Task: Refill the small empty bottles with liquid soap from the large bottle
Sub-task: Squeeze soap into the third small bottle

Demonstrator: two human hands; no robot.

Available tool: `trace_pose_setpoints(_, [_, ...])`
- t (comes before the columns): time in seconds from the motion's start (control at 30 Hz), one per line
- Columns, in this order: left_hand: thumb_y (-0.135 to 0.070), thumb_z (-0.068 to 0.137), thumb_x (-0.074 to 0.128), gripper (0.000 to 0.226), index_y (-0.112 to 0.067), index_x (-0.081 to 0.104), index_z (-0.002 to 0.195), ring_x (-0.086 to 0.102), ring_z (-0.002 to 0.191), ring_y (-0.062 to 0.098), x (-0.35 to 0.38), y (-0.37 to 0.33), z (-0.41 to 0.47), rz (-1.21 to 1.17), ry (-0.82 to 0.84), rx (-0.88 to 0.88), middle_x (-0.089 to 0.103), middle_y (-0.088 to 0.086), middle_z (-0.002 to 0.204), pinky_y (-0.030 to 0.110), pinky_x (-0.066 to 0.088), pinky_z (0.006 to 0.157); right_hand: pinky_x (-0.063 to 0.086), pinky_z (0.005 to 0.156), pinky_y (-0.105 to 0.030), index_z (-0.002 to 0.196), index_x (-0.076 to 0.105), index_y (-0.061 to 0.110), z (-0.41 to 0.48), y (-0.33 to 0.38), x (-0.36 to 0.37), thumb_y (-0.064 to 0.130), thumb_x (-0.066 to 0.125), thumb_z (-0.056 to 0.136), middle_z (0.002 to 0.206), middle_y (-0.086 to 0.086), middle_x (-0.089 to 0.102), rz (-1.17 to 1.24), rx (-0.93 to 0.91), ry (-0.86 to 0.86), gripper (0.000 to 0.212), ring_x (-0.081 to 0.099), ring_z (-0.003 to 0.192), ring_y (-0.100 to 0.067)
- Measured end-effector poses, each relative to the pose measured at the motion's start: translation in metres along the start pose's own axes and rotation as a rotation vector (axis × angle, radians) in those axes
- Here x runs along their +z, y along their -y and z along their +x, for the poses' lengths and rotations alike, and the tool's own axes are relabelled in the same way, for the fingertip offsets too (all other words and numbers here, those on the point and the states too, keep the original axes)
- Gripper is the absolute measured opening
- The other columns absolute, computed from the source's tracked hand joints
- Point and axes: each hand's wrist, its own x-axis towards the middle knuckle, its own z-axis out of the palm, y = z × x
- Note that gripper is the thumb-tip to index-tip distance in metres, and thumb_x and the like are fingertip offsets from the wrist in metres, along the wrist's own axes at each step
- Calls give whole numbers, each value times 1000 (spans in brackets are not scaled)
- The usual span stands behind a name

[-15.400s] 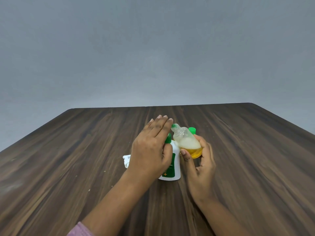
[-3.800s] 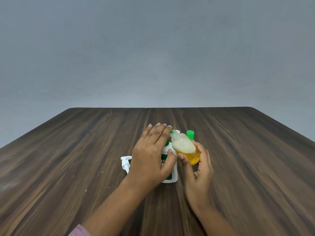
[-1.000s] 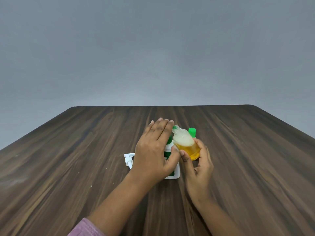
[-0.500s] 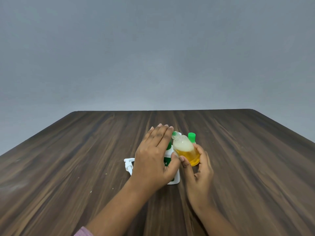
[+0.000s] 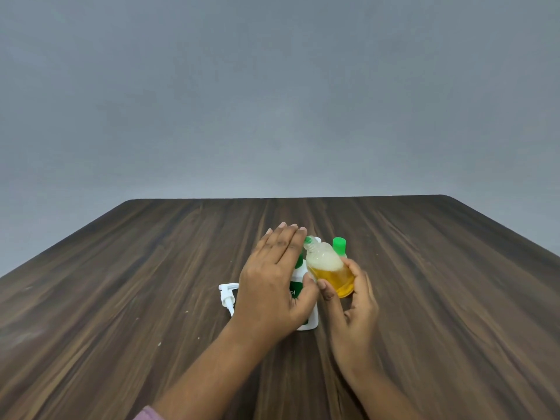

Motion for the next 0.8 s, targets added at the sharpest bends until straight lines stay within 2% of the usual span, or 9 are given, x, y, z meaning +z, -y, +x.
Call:
trace_pose_setpoints(0.17, [-37,81,46,58,-5,58,128,51,126,20,-6,-1,8,59,11,17,60,7,130,32,33,109,52,78,-16,127,52,20,1,-1,4,46,57,85,116,12,60,31,13,17,50,60,107,-10])
trace_pose_setpoints(0.27, [-35,82,46,58,-4,57,130,48,129,20,1,2,2,33,8,3,58,8,132,34,35,109,50,78,-12,127,53,14,1,-1,3,45,57,84,116,7,60,14,5,7,53,59,105,-7])
trace_pose_setpoints(0.43, [-32,81,47,58,-3,56,131,44,131,19,4,3,-4,8,5,6,57,9,133,31,30,112,44,75,-5,123,53,15,1,2,-2,44,57,84,113,9,59,-27,-16,-4,49,58,102,0])
trace_pose_setpoints(0.67, [-36,81,47,58,-4,57,129,48,128,20,-6,-2,5,43,8,27,59,8,131,28,27,111,48,76,-9,127,53,12,-1,3,3,45,57,83,115,13,60,66,6,16,55,60,105,-4])
trace_pose_setpoints(0.8, [-35,82,47,59,-4,55,132,44,132,19,3,1,-2,14,12,-1,56,8,135,31,30,112,47,75,-8,125,54,10,0,1,1,43,57,84,113,7,60,13,-9,7,53,59,102,-4])
